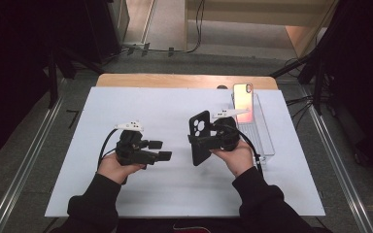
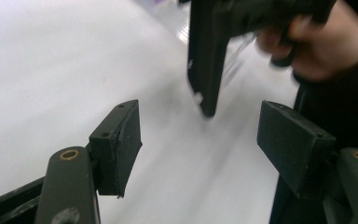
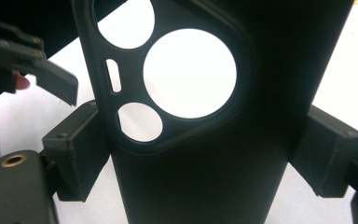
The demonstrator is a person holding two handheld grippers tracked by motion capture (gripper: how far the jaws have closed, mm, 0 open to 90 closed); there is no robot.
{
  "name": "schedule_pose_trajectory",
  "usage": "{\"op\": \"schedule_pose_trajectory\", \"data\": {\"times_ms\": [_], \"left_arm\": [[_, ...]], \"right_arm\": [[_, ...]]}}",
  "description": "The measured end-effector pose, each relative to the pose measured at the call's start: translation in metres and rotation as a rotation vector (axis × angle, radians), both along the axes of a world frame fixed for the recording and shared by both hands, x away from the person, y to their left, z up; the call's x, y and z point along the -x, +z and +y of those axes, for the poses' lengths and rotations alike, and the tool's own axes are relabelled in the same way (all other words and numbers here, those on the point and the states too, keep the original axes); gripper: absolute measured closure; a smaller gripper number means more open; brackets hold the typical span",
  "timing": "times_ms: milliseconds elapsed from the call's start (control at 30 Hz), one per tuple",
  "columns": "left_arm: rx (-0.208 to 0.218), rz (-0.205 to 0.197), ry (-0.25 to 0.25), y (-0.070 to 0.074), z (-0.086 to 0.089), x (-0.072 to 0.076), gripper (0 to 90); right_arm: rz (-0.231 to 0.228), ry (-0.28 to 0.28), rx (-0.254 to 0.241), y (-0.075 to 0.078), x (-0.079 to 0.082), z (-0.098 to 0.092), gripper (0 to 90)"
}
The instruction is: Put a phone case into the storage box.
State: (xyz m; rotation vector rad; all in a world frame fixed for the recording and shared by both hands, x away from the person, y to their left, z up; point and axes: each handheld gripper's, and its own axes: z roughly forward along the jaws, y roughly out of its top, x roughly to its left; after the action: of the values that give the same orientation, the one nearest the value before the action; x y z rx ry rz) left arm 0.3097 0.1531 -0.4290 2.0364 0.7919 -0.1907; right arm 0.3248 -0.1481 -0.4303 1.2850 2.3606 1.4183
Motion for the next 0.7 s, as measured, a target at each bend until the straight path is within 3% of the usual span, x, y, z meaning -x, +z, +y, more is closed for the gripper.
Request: {"op": "schedule_pose_trajectory", "data": {"times_ms": [267,433,700], "left_arm": [[-0.035,-0.005,-0.018,-0.013,0.015,0.010,30.4],[-0.041,0.006,-0.001,-0.019,0.026,0.016,30.4],[-0.045,0.020,0.026,-0.024,0.038,0.021,30.4]], "right_arm": [[0.001,0.017,-0.001,0.016,0.003,-0.008,12.6],[-0.009,0.016,0.000,0.030,0.002,-0.017,12.6],[-0.035,-0.055,-0.003,0.052,-0.001,-0.046,12.6]]}}
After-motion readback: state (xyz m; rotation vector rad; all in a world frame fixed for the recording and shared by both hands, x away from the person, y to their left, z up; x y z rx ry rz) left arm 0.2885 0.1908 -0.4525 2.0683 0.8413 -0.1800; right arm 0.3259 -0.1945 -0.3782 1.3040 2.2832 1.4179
